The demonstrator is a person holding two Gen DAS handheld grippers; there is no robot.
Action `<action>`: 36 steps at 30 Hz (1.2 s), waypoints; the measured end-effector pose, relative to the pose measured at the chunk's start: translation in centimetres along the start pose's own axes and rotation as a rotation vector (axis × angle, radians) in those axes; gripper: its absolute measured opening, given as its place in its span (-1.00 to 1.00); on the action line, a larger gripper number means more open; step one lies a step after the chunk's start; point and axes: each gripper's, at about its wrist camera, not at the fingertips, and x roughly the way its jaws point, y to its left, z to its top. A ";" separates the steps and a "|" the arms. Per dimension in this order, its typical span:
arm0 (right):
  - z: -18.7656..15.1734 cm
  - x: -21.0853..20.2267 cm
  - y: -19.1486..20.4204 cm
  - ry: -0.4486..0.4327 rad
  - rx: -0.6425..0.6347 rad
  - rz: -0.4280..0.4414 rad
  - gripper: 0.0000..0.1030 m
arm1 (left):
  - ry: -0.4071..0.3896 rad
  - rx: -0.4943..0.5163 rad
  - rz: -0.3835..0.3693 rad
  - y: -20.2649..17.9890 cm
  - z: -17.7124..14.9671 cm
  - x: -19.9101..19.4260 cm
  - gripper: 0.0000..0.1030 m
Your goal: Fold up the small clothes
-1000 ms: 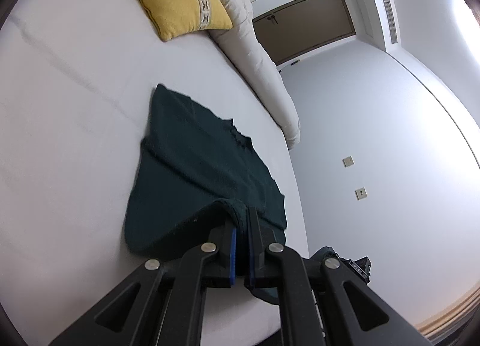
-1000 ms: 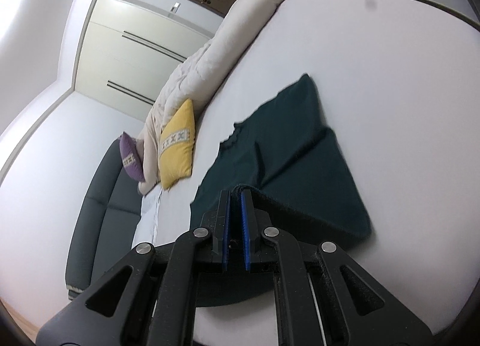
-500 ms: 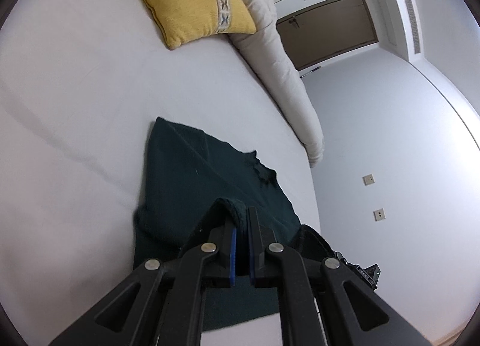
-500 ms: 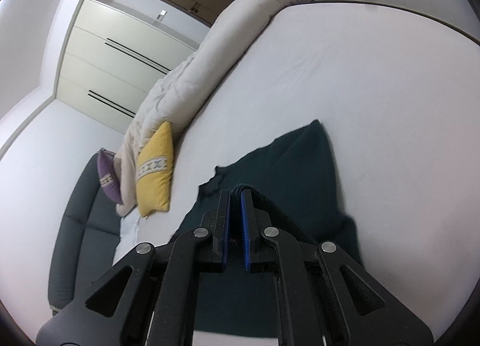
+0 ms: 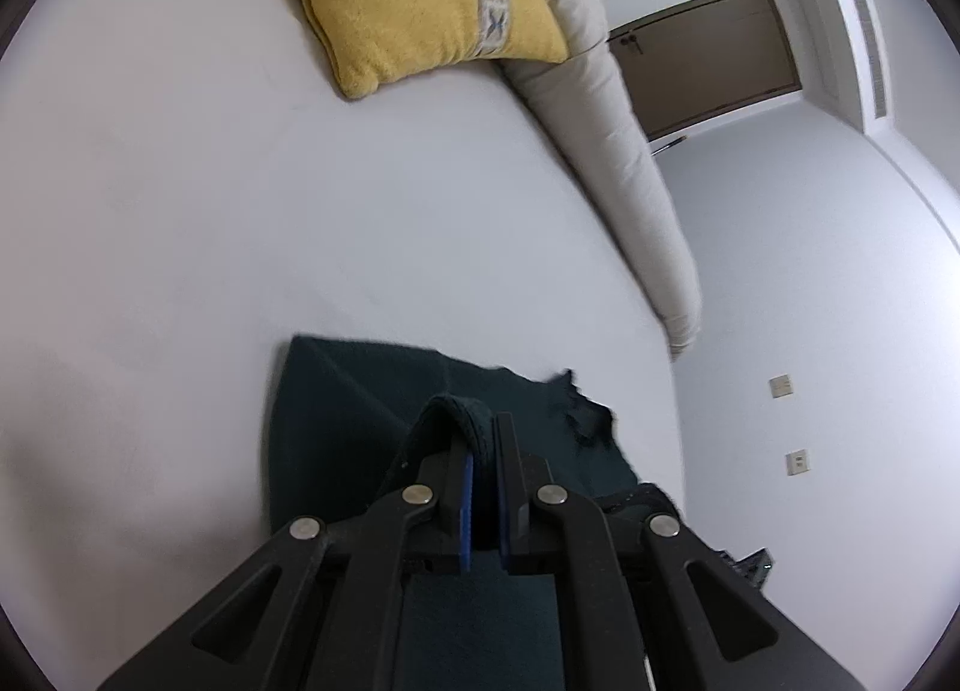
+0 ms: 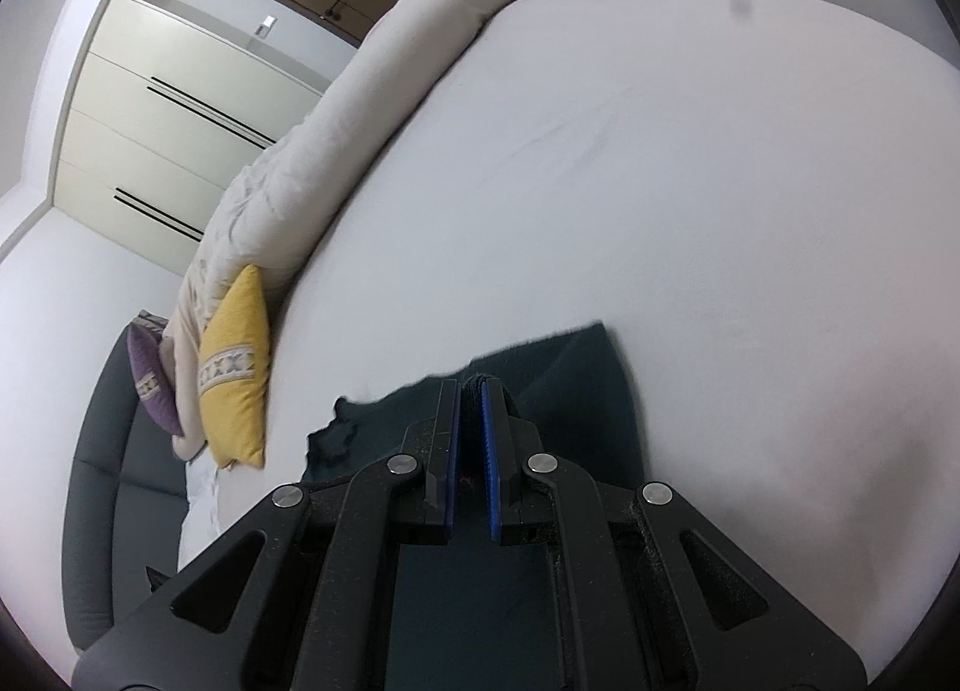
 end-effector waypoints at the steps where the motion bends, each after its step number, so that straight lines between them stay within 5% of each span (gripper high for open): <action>1: 0.3 0.6 -0.1 0.000 0.000 -0.009 -0.89 | 0.005 0.000 0.013 0.2 0.3 0.7 -0.87; 4: 1.2 2.9 -0.7 0.014 0.011 -0.048 -0.88 | 0.013 0.000 0.068 0.9 1.1 2.6 -0.72; 8: 1.8 4.2 -2.7 0.004 0.065 -0.108 -0.80 | 0.004 -0.025 0.058 1.6 1.4 2.8 0.21; 10: 1.7 4.1 -3.5 -0.004 0.087 -0.093 -0.80 | -0.015 -0.007 0.055 1.3 1.3 1.9 0.34; 22: -3.3 1.5 1.3 0.037 -0.295 -0.220 -0.71 | -0.044 0.121 0.139 1.8 -4.6 -2.9 0.36; 27: -5.8 0.6 2.3 0.059 -0.414 -0.248 -0.09 | -0.033 0.162 0.173 2.3 -7.3 -3.3 0.36; 30: -6.7 1.0 2.7 0.084 -0.427 -0.252 -0.09 | -0.025 0.182 0.191 2.3 -8.2 -3.0 0.33; 36: -8.5 -1.3 1.4 0.081 -0.456 -0.254 -0.27 | -0.042 0.251 0.240 1.4 -9.4 -3.1 -0.04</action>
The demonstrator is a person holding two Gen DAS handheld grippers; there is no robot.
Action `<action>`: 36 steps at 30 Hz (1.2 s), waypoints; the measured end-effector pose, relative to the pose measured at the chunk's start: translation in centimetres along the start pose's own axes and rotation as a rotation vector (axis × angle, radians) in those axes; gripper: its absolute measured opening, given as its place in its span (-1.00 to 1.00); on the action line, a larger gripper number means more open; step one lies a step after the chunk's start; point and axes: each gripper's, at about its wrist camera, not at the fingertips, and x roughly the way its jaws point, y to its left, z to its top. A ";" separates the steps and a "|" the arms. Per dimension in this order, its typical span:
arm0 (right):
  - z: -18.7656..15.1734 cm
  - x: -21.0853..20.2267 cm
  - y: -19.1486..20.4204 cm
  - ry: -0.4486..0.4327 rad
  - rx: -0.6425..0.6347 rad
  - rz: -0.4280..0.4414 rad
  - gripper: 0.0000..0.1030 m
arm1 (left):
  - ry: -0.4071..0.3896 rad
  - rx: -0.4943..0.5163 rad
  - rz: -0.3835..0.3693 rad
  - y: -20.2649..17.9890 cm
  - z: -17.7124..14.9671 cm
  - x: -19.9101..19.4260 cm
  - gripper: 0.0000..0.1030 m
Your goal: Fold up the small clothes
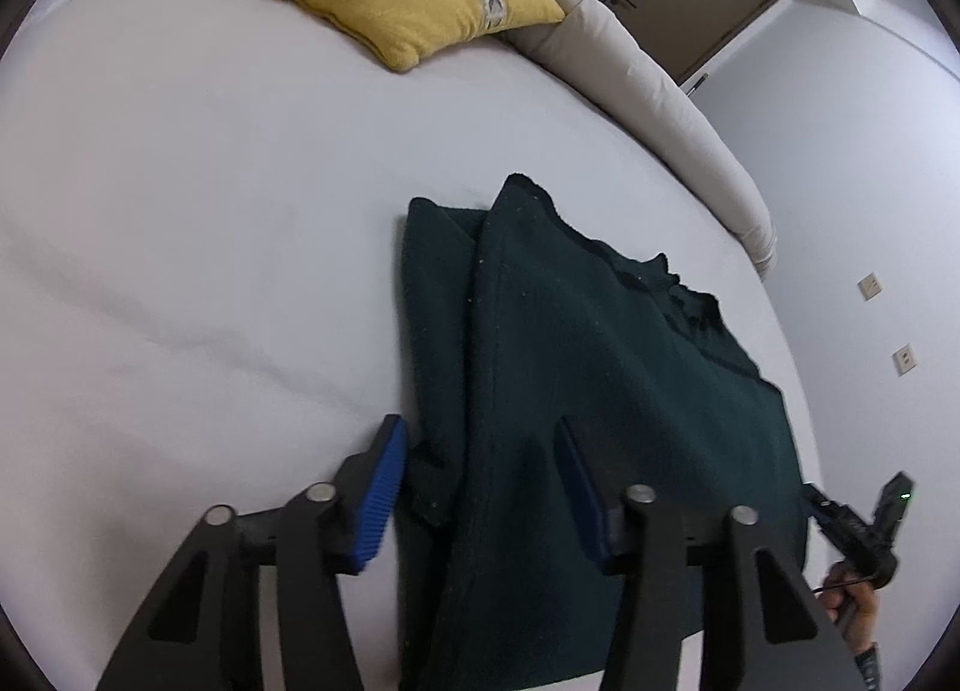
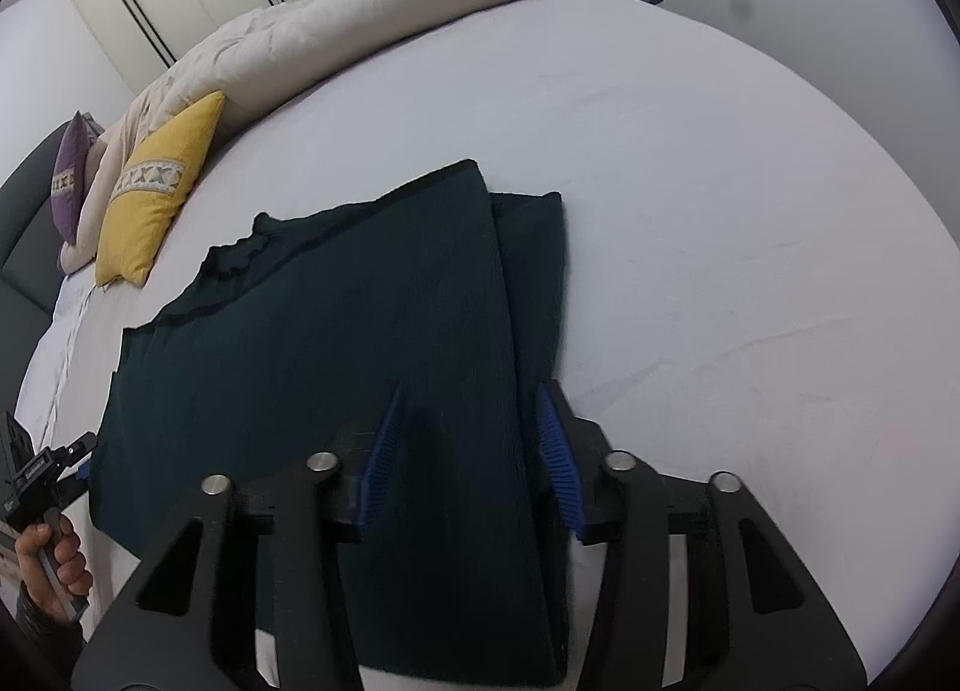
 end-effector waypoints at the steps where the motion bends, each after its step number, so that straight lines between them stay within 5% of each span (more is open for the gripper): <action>1: -0.5 -0.7 -0.3 -0.009 0.002 0.003 -0.27 | 0.000 0.001 -0.001 0.1 -0.2 -0.1 -0.09; 8: -3.0 -2.9 -1.5 -0.006 -0.015 0.009 -0.30 | -0.032 0.028 0.024 -0.1 -1.6 -1.0 -0.27; 18: -3.9 -3.1 -1.7 0.013 -0.040 -0.022 -0.89 | -0.034 0.098 0.077 -0.9 -2.5 -1.4 -0.64; 36: -5.9 -3.8 -4.9 -0.020 0.068 0.002 -0.92 | -0.092 0.092 0.094 -0.7 -4.8 -2.7 -0.75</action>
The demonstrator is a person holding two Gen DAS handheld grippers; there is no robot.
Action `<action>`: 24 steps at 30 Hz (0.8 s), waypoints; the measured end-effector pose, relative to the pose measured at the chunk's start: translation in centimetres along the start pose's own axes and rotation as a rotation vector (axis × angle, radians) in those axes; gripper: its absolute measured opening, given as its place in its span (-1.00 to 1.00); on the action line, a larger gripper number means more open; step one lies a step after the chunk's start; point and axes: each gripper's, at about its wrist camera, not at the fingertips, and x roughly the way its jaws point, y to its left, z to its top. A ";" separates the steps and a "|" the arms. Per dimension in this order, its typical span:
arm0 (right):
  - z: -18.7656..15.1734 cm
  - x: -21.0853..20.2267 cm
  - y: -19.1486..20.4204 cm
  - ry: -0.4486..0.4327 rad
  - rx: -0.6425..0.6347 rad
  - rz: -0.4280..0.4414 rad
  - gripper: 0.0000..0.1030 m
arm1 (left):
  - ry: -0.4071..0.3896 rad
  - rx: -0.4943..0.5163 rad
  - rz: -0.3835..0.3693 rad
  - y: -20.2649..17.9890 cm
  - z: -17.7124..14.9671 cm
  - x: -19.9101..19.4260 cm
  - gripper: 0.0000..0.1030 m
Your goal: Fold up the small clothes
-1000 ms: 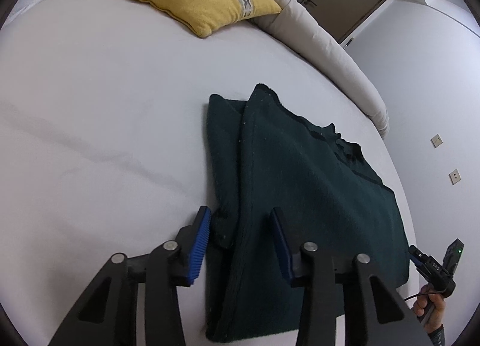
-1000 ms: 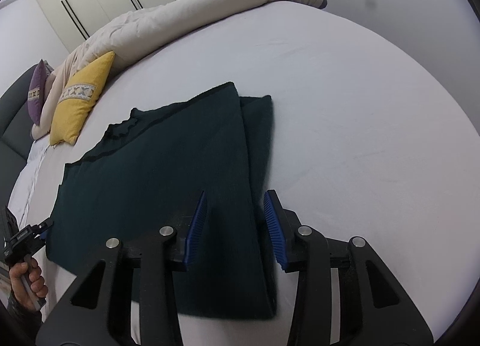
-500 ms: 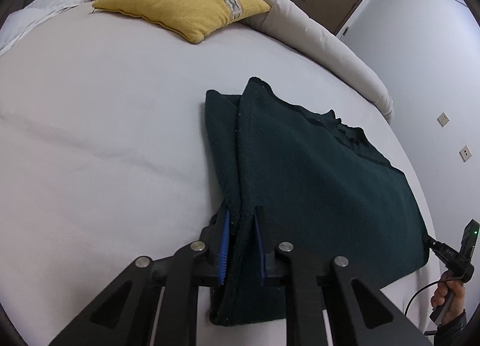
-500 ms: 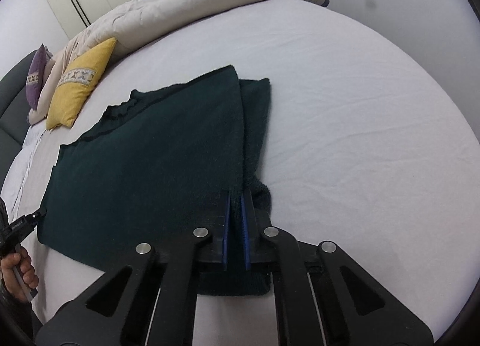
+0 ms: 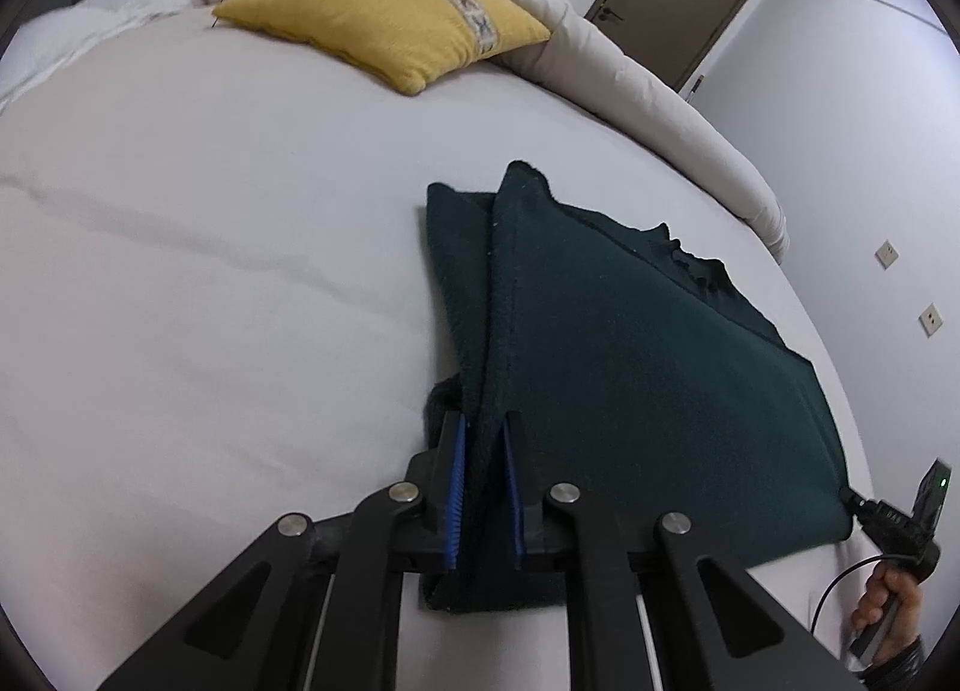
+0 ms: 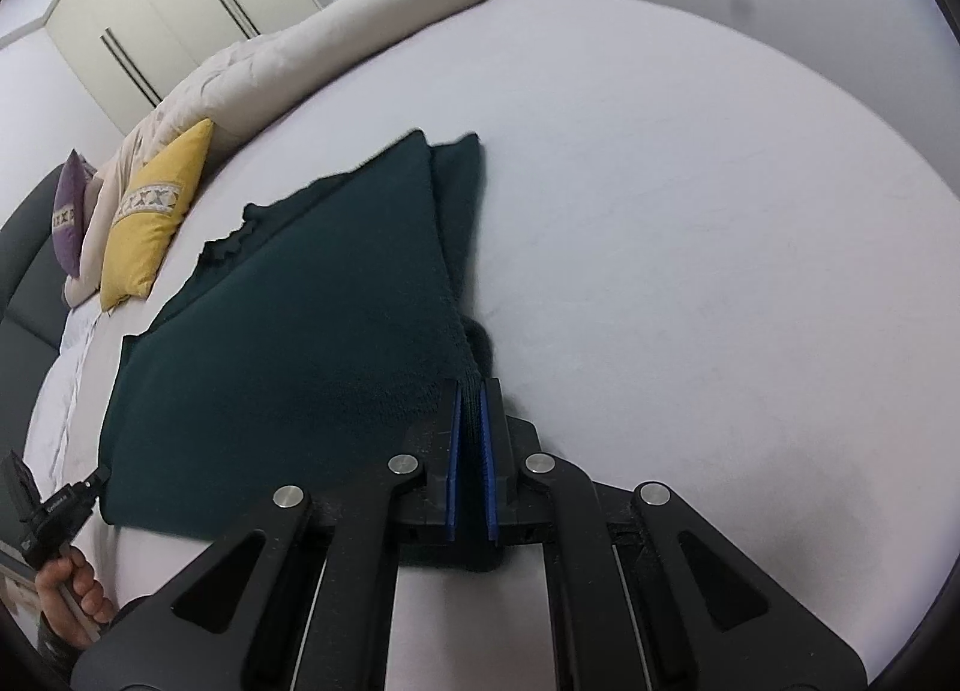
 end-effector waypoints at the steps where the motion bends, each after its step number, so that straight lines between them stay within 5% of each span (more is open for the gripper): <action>1: 0.1 0.3 0.1 0.008 -0.008 -0.008 -0.92 | 0.002 0.000 0.001 0.0 0.1 0.1 -0.74; 7: 0.2 0.5 0.8 0.017 -0.036 -0.022 -0.91 | 0.035 0.029 0.040 0.4 0.2 0.9 -0.41; 17: 0.3 1.1 -0.1 0.034 0.015 -0.006 -0.91 | 0.036 0.034 0.050 0.6 -0.5 0.5 -0.59; 21: 1.1 -1.0 0.0 -0.021 0.061 -0.104 -0.29 | -0.027 0.038 0.085 0.0 0.2 -1.8 -0.55; 24: 2.0 -2.8 0.8 -0.095 0.069 -0.128 -0.25 | -0.099 0.081 0.105 -1.6 1.4 -3.3 -0.43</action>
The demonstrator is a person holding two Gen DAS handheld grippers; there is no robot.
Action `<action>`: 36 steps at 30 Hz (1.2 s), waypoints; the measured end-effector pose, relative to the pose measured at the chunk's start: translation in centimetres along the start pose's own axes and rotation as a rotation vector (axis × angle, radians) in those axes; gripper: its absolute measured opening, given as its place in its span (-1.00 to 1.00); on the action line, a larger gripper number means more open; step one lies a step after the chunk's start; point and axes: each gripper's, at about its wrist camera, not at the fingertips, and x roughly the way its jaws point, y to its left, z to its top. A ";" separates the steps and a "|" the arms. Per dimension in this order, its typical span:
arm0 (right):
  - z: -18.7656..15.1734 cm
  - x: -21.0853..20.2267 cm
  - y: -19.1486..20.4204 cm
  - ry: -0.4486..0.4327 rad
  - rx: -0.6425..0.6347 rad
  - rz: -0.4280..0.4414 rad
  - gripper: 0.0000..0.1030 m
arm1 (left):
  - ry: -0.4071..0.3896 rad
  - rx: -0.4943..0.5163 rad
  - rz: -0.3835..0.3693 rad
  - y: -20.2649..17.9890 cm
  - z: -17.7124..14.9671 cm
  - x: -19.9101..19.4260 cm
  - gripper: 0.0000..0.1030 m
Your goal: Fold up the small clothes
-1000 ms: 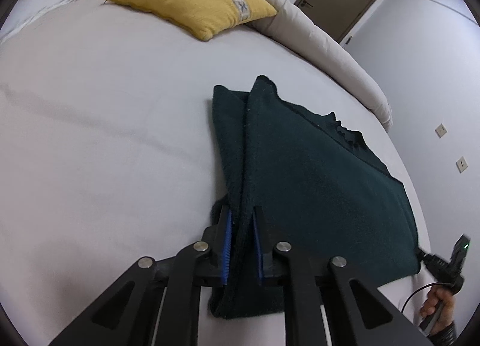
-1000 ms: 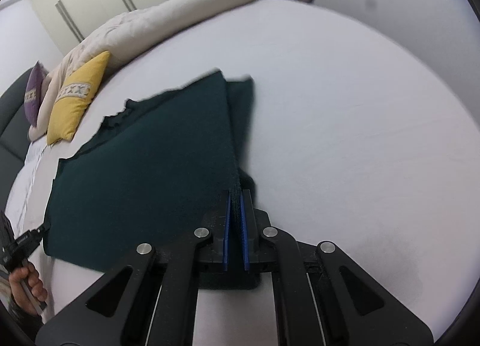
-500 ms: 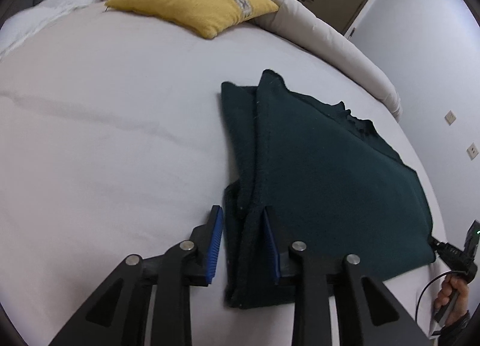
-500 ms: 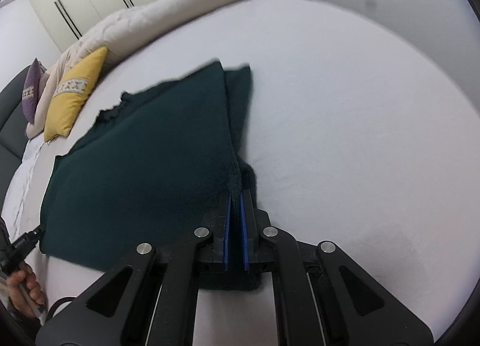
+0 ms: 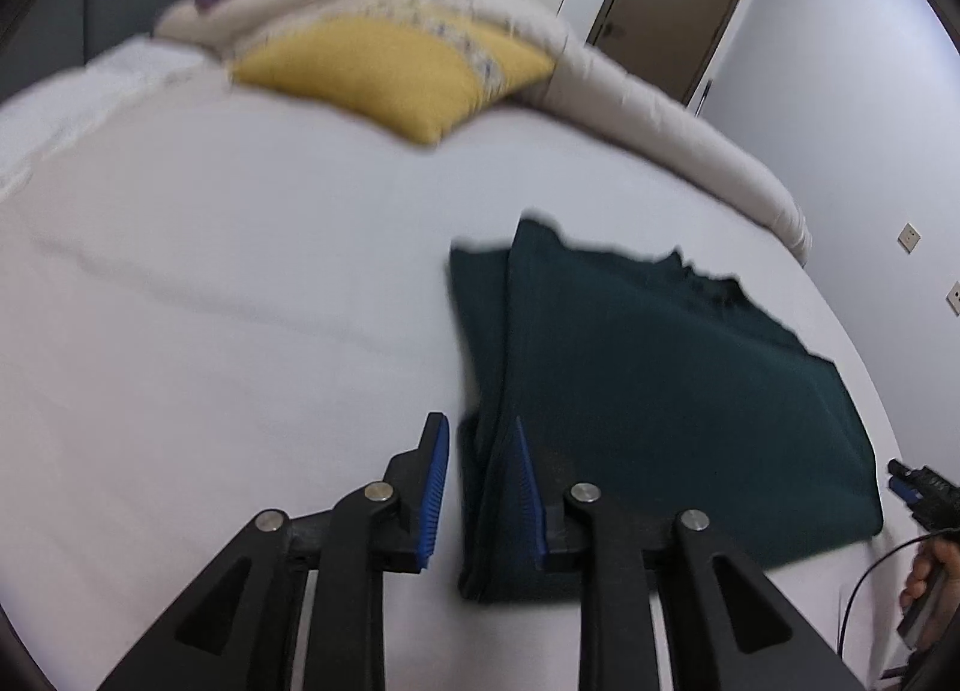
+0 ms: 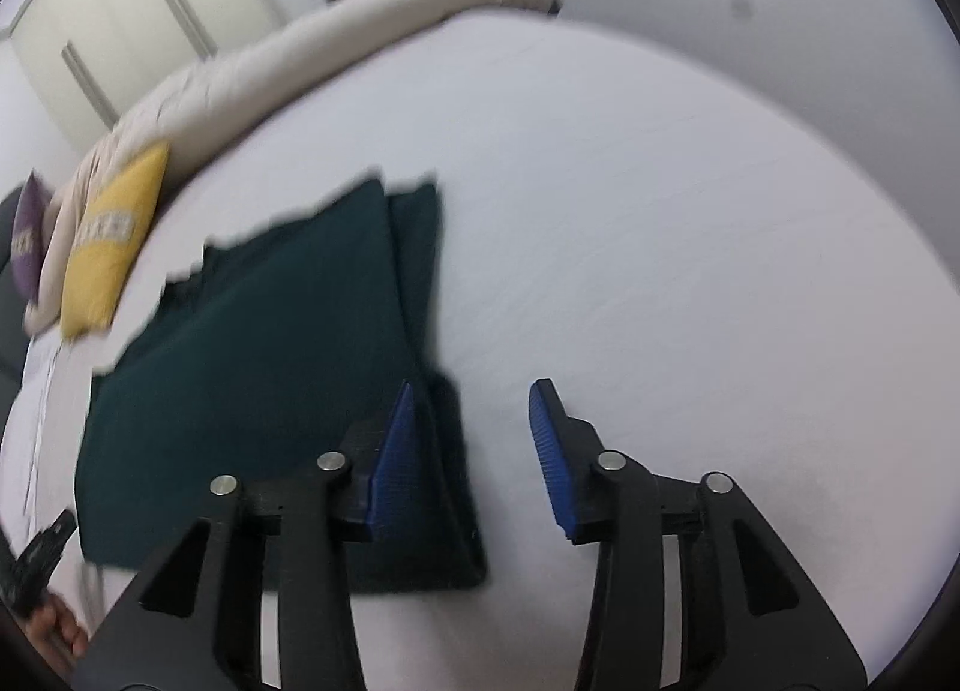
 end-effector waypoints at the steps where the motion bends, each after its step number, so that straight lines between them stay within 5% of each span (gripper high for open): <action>1: 0.4 -0.3 0.9 -0.013 -0.020 0.018 -0.24 | -0.011 0.015 -0.003 -0.6 0.5 0.0 -0.28; 8: 3.2 2.5 9.2 0.008 -0.164 0.217 -0.24 | -0.041 0.083 -0.077 -4.8 3.7 3.8 -0.09; 13: 4.2 8.5 13.3 0.128 -0.131 0.362 -0.24 | 0.000 0.138 -0.066 -7.5 5.6 8.9 -0.09; 17: 4.7 13.1 12.2 0.181 -0.029 0.386 -0.25 | 0.057 0.116 -0.006 -6.4 6.1 12.3 -0.09; 20: 5.6 14.1 9.8 0.152 0.040 0.438 -0.33 | 0.053 0.019 -0.097 -3.2 5.9 13.1 -0.11; 26: 6.9 14.7 3.2 0.074 0.158 0.417 -0.71 | 0.043 0.013 -0.145 -2.5 5.9 13.4 -0.13; 30: 7.3 13.5 0.0 0.025 0.233 0.316 -0.66 | 0.051 -0.005 -0.159 -2.1 6.0 13.3 -0.13; 33: 7.0 10.9 0.9 0.004 0.171 0.224 -0.55 | 0.056 -0.006 -0.127 -1.9 5.8 12.3 -0.21; 36: 5.5 8.1 3.9 0.013 0.110 0.328 -0.51 | 0.033 0.015 -0.074 -2.8 5.0 9.6 -0.09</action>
